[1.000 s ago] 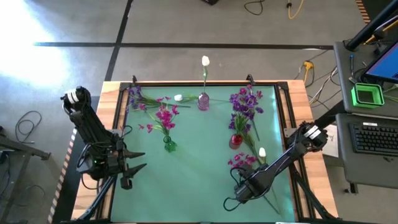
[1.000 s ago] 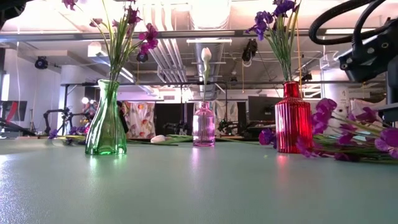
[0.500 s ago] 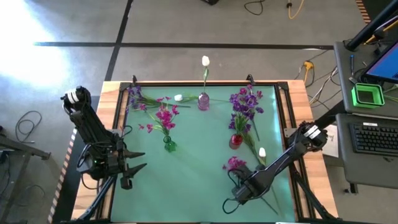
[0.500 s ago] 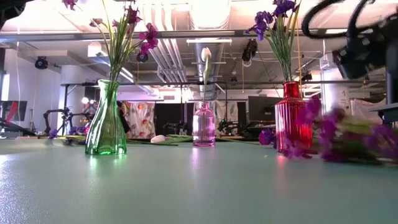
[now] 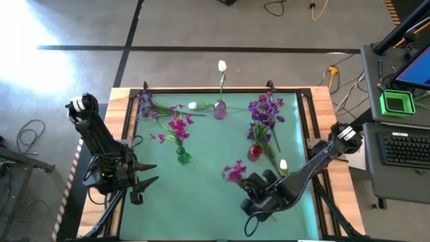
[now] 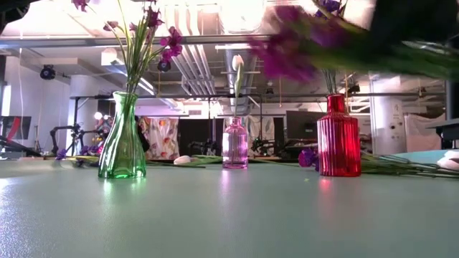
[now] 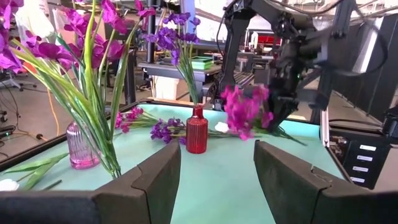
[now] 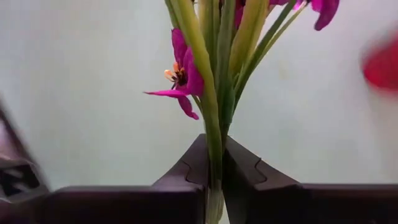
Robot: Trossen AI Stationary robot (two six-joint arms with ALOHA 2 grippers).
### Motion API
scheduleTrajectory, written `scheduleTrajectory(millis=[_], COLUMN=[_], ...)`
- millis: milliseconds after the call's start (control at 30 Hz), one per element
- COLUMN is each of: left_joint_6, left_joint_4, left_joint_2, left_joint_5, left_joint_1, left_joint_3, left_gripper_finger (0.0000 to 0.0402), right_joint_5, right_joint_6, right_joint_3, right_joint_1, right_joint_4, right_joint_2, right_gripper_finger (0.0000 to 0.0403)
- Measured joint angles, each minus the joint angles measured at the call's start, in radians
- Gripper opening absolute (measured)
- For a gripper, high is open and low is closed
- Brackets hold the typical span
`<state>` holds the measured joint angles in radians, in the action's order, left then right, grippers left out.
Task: Sort flowers into vase by color
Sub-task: Put the bottom pink flowers into the green flower vase
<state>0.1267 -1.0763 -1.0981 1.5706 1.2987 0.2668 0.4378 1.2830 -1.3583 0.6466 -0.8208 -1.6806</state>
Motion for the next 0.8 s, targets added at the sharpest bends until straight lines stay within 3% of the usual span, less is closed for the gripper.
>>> scheduleTrajectory(millis=[167, 467, 633, 800], left_joint_6=[-0.005, -0.005, -0.005, -0.009], left_joint_4=[0.000, 0.000, 0.000, 0.000], left_joint_2=[0.000, 0.000, 0.000, 0.000], left_joint_5=[0.001, 0.000, 0.000, 0.000], left_joint_1=[0.000, -0.001, -0.001, 0.000], left_joint_3=[0.000, 0.000, 0.000, 0.000], left_gripper_finger=[0.0192, 0.0192, 0.0192, 0.0192], right_joint_5=[0.086, 0.086, 0.076, -0.057], right_joint_6=[-0.343, -1.043, -1.259, -1.342], right_joint_3=[-0.013, -0.008, 0.018, 0.063], right_joint_1=[-0.044, -0.160, -0.223, -0.296], right_joint_4=[0.292, 0.886, 1.153, 1.376], right_joint_2=[0.022, 0.017, 0.017, 0.017], right_gripper_finger=[0.0019, 0.0019, 0.0018, 0.0018])
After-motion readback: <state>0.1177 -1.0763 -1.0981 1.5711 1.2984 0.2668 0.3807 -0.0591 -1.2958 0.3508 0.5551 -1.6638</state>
